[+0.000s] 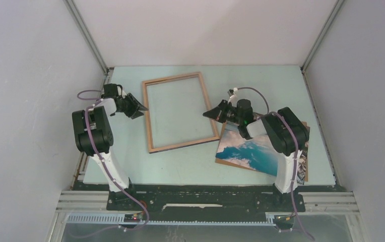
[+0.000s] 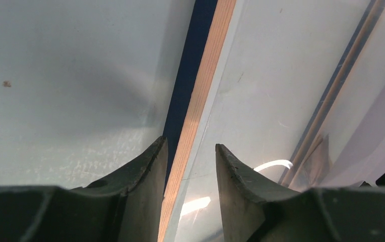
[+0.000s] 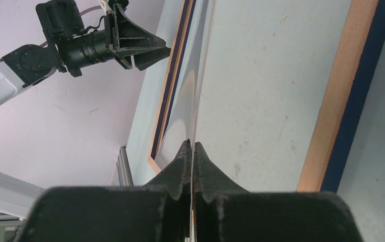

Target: Put the photo into the frame

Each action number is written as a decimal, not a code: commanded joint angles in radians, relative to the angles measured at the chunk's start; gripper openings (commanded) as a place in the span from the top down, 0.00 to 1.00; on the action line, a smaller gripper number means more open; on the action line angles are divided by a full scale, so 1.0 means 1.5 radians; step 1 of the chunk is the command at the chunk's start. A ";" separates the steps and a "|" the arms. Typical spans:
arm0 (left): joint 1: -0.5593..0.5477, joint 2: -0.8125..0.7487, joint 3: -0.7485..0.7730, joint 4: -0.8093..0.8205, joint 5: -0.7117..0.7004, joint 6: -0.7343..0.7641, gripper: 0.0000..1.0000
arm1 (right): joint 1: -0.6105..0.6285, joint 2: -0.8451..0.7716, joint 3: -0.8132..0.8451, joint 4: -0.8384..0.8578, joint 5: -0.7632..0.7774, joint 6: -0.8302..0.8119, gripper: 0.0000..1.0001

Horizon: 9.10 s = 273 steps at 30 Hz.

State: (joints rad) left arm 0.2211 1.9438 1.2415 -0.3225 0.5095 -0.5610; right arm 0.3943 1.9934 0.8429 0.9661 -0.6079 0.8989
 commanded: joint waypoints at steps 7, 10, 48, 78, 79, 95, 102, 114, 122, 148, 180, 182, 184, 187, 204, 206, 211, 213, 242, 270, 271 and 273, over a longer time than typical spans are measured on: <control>0.002 -0.021 -0.011 0.014 0.017 -0.007 0.59 | 0.021 0.040 0.050 0.105 -0.038 0.014 1.00; 0.003 -0.020 -0.011 0.014 0.015 -0.006 0.59 | 0.023 0.050 0.066 0.081 -0.036 0.010 1.00; 0.006 -0.016 -0.009 0.010 0.015 -0.005 0.60 | 0.022 0.125 0.131 0.036 0.017 0.048 1.00; 0.009 -0.014 -0.008 0.010 0.020 -0.006 0.60 | 0.022 0.162 0.175 -0.001 -0.043 0.096 1.00; 0.009 -0.014 -0.008 0.010 0.019 -0.007 0.60 | 0.021 0.163 0.179 -0.006 -0.048 0.101 1.00; 0.011 -0.006 -0.008 0.012 0.021 -0.006 0.60 | 0.016 0.159 0.180 -0.034 -0.067 0.180 1.00; 0.011 -0.004 -0.008 0.011 0.020 -0.005 0.61 | 0.013 0.169 0.180 0.022 -0.074 0.246 1.00; 0.012 -0.004 -0.008 0.010 0.022 -0.005 0.61 | 0.016 0.190 0.180 0.044 -0.077 0.265 1.00; 0.012 -0.005 -0.006 0.011 0.023 -0.007 0.61 | 0.026 0.169 0.181 -0.023 -0.056 0.194 0.96; 0.010 -0.006 -0.009 0.017 0.030 -0.011 0.60 | 0.015 0.160 0.288 -0.225 -0.197 0.112 1.00; 0.007 -0.054 -0.014 0.002 -0.004 -0.003 0.31 | 0.030 0.124 0.342 -0.451 -0.095 -0.044 0.54; 0.007 -0.084 -0.014 -0.013 -0.033 0.007 0.22 | 0.034 0.109 0.363 -0.529 -0.058 -0.083 0.45; 0.007 -0.125 -0.020 -0.018 -0.056 0.013 0.16 | 0.040 0.094 0.389 -0.611 -0.019 -0.126 0.37; 0.005 -0.171 -0.030 -0.016 -0.066 0.015 0.12 | 0.047 0.068 0.425 -0.736 0.054 -0.179 0.25; -0.061 -0.336 -0.095 0.051 0.029 -0.034 0.11 | 0.083 -0.149 0.407 -1.073 0.468 -0.317 0.00; -0.082 -0.347 -0.095 0.051 0.029 -0.031 0.10 | 0.071 -0.212 0.342 -1.053 0.456 -0.309 0.00; -0.221 -0.367 -0.098 0.051 0.031 -0.016 0.10 | 0.023 -0.385 0.175 -1.049 0.453 -0.300 0.00; -0.295 -0.366 -0.095 0.043 0.027 -0.004 0.09 | -0.030 -0.458 0.102 -1.041 0.405 -0.284 0.00; -0.755 -0.187 -0.293 0.368 -0.292 -0.318 0.11 | -0.245 -0.689 -0.242 -0.977 0.472 -0.035 0.09; -0.761 -0.221 -0.325 0.528 -0.156 -0.428 0.15 | -0.287 -0.555 -0.259 -0.905 0.375 -0.049 0.12; -0.761 -0.221 -0.325 0.533 -0.153 -0.432 0.15 | -0.288 -0.555 -0.259 -0.905 0.375 -0.051 0.12; -0.761 -0.223 -0.323 0.534 -0.151 -0.436 0.15 | -0.289 -0.553 -0.259 -0.905 0.375 -0.051 0.12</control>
State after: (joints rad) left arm -0.9112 1.6493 0.7479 0.4217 0.2432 -1.1900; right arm -0.0334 1.1351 0.4858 -0.3435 -0.0490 0.8322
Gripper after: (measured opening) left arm 0.849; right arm 0.882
